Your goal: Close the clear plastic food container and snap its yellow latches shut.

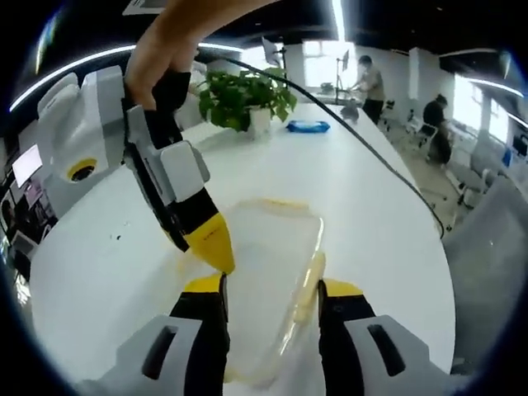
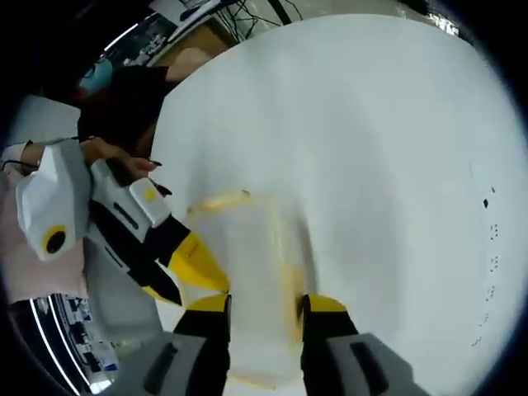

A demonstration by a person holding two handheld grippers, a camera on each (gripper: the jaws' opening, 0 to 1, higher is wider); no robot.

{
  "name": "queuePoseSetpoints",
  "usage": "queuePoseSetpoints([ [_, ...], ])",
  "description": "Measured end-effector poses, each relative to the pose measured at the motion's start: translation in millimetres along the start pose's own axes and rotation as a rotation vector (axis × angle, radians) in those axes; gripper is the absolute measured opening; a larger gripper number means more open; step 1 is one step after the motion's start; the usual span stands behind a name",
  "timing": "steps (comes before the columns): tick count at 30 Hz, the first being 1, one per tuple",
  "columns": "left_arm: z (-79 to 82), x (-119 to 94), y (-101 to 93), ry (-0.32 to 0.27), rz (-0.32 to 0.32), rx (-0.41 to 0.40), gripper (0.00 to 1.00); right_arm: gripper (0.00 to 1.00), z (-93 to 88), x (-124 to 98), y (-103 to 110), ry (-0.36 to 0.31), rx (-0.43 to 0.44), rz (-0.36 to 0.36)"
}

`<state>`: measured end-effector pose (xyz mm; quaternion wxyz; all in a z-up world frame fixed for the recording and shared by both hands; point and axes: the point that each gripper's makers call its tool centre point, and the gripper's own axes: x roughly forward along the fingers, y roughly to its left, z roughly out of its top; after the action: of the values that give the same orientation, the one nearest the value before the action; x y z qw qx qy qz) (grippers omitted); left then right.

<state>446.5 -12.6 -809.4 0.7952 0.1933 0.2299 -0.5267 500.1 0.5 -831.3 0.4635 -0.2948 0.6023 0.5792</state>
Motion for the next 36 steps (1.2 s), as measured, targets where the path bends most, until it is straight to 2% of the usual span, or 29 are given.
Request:
queuePoseSetpoints([
  [3, -0.5, 1, 0.0, 0.007, 0.011, 0.036, 0.39, 0.30, -1.0, 1, 1, 0.000, -0.008, -0.002],
  [4, -1.3, 1, 0.6, 0.014, 0.023, 0.070, 0.40, 0.31, -1.2, 1, 2, 0.002, -0.011, -0.002],
  [6, -5.6, 3, -0.4, 0.050, 0.061, 0.194, 0.40, 0.31, -1.9, 2, 3, 0.011, -0.023, -0.007],
  [7, -6.7, 4, -1.7, 0.050, 0.077, 0.195, 0.40, 0.31, -2.1, 2, 3, 0.014, -0.025, -0.009],
  [9, -6.7, 5, -0.9, 0.022, 0.071, 0.136, 0.39, 0.32, -2.8, 3, 3, 0.019, -0.024, -0.016],
  [11, -6.8, 4, -0.9, 0.020, 0.074, 0.145, 0.37, 0.33, -3.7, 3, 6, 0.010, -0.023, -0.023],
  [12, -9.4, 5, 3.0, 0.038, 0.107, 0.158, 0.37, 0.33, -4.6, 2, 6, 0.008, -0.032, -0.034],
  [14, -8.9, 5, 3.7, 0.018, 0.135, 0.161, 0.37, 0.35, -5.4, 3, 8, -0.020, -0.018, -0.049],
  [17, -6.9, 6, 2.9, 0.012, 0.126, 0.157, 0.37, 0.36, -5.7, 3, 11, -0.089, -0.001, -0.059],
  [20, -6.1, 9, -0.3, 0.017, 0.120, 0.152, 0.38, 0.37, -5.6, 2, 9, -0.128, -0.003, -0.067],
  [28, -5.5, 7, -2.9, 0.016, 0.106, 0.124, 0.38, 0.37, -2.3, 1, 9, -0.005, -0.025, -0.150],
  [36, -4.3, 8, -4.8, 0.027, 0.102, 0.128, 0.38, 0.37, -4.4, -3, 8, -0.007, -0.012, -0.240],
])
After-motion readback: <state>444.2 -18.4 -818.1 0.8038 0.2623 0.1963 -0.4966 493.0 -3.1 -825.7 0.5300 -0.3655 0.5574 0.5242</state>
